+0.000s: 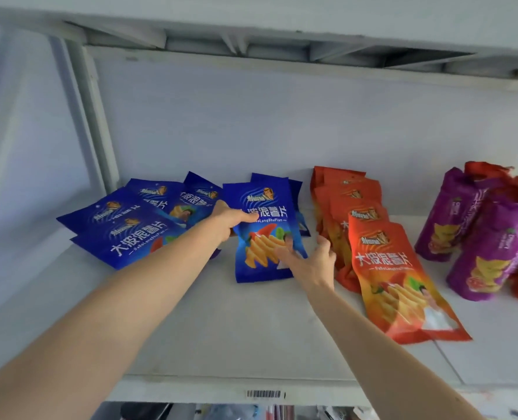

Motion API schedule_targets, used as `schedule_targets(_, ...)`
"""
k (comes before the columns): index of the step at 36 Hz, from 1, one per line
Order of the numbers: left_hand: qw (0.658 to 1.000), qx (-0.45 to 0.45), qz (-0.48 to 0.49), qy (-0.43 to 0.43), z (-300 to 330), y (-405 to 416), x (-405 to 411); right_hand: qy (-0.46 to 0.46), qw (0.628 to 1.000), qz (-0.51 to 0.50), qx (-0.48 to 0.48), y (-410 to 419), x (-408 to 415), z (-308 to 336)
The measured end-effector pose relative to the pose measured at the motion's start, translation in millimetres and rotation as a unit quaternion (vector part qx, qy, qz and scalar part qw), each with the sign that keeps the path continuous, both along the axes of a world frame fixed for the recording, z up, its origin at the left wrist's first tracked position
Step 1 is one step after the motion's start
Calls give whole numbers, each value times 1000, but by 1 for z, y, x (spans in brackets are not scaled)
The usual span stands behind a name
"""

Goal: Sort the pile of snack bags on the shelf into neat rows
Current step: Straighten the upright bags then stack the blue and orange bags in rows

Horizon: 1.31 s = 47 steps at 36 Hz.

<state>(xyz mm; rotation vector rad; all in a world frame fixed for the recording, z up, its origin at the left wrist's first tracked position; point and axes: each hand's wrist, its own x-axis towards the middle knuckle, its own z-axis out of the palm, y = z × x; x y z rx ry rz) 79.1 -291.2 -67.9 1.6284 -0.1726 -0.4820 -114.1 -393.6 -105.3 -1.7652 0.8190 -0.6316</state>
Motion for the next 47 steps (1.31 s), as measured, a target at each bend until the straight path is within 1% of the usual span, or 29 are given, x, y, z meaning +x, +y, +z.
schedule_targets(2,1000,9,-5,1,9,-8,-13,30,998,27,-37,-2,6,2)
schedule_targets(4,1000,4,-10,-13,17,-19,-26,70,993,34,-91,-6,15,4)
schedule_targets(6,1000,-2,-2,-28,14,-35,-26,110,981,29,-160,-14,22,7)
schedule_targets(8,998,15,10,-64,11,-50,-22,133,969,16,-209,-23,28,6)
schedule_targets(9,995,37,16,-90,10,-55,-19,145,964,16,-224,-28,31,4)
schedule_targets(11,984,127,25,-123,4,-65,-10,179,952,37,-244,-37,37,-1)
schedule_targets(13,961,234,40,-144,-10,-72,6,221,941,60,-249,-42,42,-8)
schedule_targets(14,950,268,43,-153,-14,-74,10,236,937,69,-249,-44,44,-10)
schedule_targets(17,922,337,53,-182,-11,-70,-1,246,932,91,-252,-45,50,-15)
schedule_targets(19,908,360,52,-208,-8,-69,-4,256,927,92,-258,-44,53,-15)
schedule_targets(20,907,363,41,-208,-10,-70,-2,261,925,88,-263,-42,54,-15)
schedule_targets(23,929,317,-2,-190,-24,-79,21,279,919,75,-270,-39,57,-14)
schedule_targets(25,936,299,-15,-187,-36,-85,38,291,914,69,-276,-37,61,-14)
schedule_targets(28,938,290,-26,-187,-17,-77,17,303,909,54,-281,-35,68,-12)
schedule_targets(30,947,282,-31,-148,-16,-77,16,304,909,47,-281,-32,72,-12)
schedule_targets(32,961,256,-38,-102,-18,-78,19,300,911,44,-280,-29,74,-14)
schedule_targets(38,981,185,-38,-37,-19,-85,24,286,913,49,-286,-31,82,-14)
schedule_targets(42,986,158,-13,-46,-21,-89,25,288,915,62,-277,-39,89,-12)
schedule_targets(46,988,154,-7,-26,-28,-92,28,309,906,60,-284,-44,95,-12)
schedule_targets(47,984,174,-6,-31,-29,-94,29,308,906,59,-285,-44,95,-12)
